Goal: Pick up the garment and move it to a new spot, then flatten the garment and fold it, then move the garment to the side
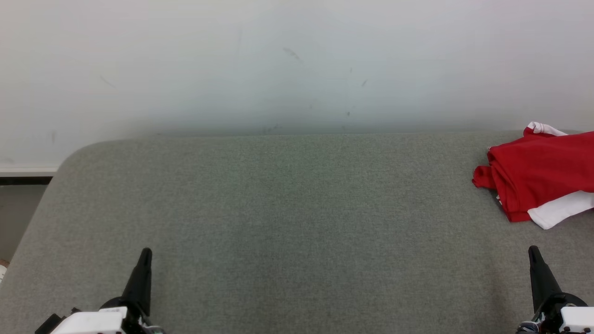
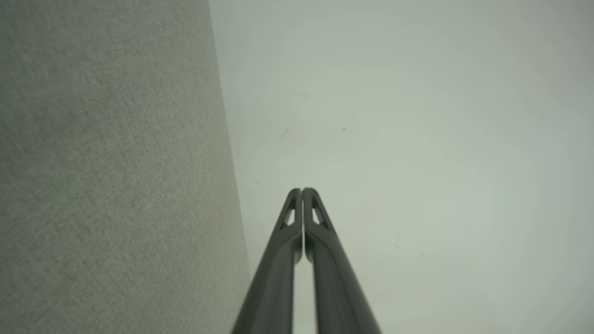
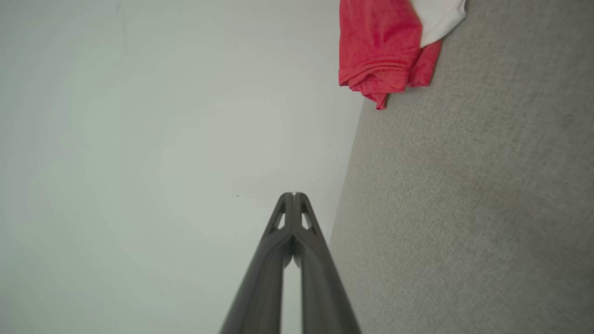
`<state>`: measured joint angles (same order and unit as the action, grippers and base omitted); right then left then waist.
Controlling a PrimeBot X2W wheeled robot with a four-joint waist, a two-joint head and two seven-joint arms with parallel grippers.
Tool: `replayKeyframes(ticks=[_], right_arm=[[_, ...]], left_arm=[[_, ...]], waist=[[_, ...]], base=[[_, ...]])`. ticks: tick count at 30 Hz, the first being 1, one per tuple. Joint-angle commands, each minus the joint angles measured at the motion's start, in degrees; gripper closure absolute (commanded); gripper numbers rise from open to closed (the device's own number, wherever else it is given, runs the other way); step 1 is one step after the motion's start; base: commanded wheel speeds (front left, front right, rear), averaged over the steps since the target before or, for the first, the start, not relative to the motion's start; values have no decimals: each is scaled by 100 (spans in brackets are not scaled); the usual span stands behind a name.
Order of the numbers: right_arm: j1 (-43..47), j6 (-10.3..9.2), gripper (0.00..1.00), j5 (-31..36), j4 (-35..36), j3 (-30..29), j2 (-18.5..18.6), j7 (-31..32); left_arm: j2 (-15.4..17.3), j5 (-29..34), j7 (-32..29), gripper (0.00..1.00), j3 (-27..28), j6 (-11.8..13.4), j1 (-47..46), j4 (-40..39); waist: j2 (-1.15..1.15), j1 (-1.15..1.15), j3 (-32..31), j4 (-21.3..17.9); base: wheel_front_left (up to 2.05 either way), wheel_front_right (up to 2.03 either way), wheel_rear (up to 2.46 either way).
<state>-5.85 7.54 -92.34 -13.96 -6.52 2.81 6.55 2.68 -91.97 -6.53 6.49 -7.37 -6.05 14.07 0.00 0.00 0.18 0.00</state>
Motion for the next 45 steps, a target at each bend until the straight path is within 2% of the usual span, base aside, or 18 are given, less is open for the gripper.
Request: replayKeyframes(ticks=[1,45], right_arm=[[-68,-10,100,-12,-17,-17,10,19],[-68,-10,100,-13,-16,-15,10,17]], left_arm=[[38,-81,-21,100,13,-23,-41,4],[38,-82,-20,100,12,-23,-41,2]], waist=[[0,0,0,0],[0,0,0,0]], base=[[0,0,0],[0,0,0]])
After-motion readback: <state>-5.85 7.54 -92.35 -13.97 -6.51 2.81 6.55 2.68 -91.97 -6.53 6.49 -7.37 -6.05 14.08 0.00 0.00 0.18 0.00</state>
